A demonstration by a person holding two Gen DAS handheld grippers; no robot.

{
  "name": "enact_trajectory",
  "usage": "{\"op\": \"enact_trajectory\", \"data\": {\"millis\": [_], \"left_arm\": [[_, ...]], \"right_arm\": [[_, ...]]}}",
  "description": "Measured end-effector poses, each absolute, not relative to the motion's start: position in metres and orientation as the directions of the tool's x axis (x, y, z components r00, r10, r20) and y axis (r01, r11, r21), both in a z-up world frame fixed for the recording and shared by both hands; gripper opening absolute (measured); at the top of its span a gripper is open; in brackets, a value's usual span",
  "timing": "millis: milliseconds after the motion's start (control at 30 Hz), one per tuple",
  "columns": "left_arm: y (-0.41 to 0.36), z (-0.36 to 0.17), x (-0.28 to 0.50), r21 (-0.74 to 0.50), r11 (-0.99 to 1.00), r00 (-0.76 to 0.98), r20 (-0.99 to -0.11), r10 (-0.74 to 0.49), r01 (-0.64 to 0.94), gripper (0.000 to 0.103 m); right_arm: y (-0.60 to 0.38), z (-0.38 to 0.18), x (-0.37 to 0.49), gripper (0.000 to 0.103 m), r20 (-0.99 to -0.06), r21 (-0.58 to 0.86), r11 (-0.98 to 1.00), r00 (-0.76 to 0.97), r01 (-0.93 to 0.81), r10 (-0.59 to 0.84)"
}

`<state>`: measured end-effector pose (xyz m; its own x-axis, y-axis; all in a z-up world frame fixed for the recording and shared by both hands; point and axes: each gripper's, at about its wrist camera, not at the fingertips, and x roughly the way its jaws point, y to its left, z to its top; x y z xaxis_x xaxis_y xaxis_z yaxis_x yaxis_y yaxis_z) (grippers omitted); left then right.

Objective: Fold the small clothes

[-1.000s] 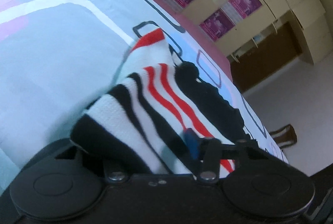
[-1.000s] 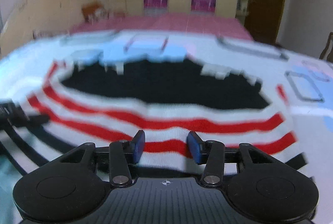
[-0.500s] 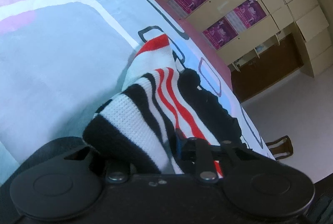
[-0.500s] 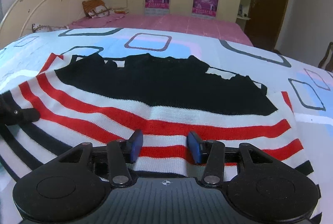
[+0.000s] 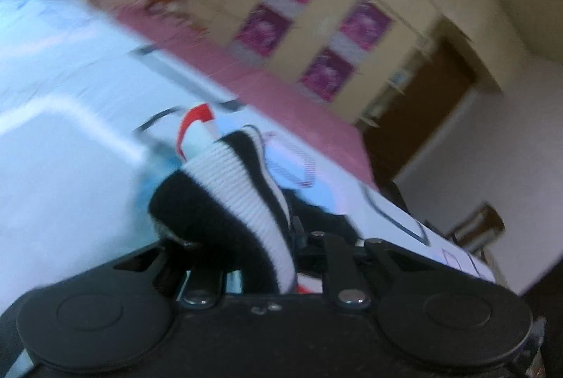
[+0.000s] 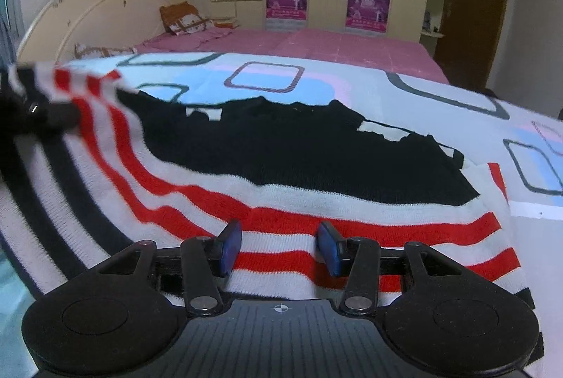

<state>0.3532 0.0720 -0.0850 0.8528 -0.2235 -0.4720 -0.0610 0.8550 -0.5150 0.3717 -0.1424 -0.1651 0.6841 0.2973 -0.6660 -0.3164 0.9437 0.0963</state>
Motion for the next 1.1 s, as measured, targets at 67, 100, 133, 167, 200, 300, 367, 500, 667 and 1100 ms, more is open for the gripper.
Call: {"op": "enact_trajectory", "data": {"millis": [67,100,133,167,200,300,367,500,667,1100], "left_arm": [[0.046,-0.072,0.357,-0.469,0.883,0.852,-0.449,-0.268,0.030,0.015],[0.033,-0.067,0.358,-0.446,0.892,0.851,-0.441,-0.287,0.070,0.015],[0.019,-0.063,0.359,-0.427,0.898,0.846,-0.434,-0.309,0.109,0.015],[0.005,-0.061,0.360,-0.414,0.898,0.838,-0.430,-0.335,0.147,0.015],[-0.010,-0.060,0.361,-0.404,0.896,0.826,-0.428,-0.366,0.187,0.015],[-0.054,-0.065,0.361,-0.359,0.882,0.784,-0.431,-0.447,0.306,0.015],[-0.085,-0.076,0.359,-0.316,0.871,0.749,-0.450,-0.487,0.376,0.015],[-0.139,-0.119,0.348,-0.155,0.859,0.663,-0.575,-0.480,0.487,0.018],[-0.148,-0.129,0.317,-0.004,0.821,0.663,-0.588,-0.464,0.572,0.043],[-0.070,-0.104,0.279,-0.020,0.866,0.695,-0.587,-0.415,0.500,0.065]], "right_arm": [[-0.158,-0.158,0.370,0.047,-0.652,0.133,0.947,0.694,-0.293,0.306],[-0.166,-0.156,0.369,0.047,-0.647,0.140,0.949,0.700,-0.283,0.304],[-0.177,-0.154,0.367,0.047,-0.645,0.150,0.951,0.702,-0.270,0.301],[-0.190,-0.152,0.366,0.047,-0.646,0.166,0.954,0.703,-0.249,0.296],[-0.203,-0.151,0.364,0.047,-0.648,0.179,0.957,0.705,-0.226,0.288],[-0.246,-0.149,0.355,0.047,-0.652,0.200,0.970,0.720,-0.141,0.239],[-0.274,-0.149,0.349,0.047,-0.655,0.196,0.977,0.730,-0.085,0.195],[-0.320,-0.151,0.339,0.047,-0.674,0.192,0.981,0.728,0.014,0.122],[-0.353,-0.136,0.338,0.047,-0.638,0.251,0.967,0.760,0.047,0.129],[-0.307,-0.139,0.393,0.074,-0.651,0.432,0.892,0.637,-0.137,0.413]]}}
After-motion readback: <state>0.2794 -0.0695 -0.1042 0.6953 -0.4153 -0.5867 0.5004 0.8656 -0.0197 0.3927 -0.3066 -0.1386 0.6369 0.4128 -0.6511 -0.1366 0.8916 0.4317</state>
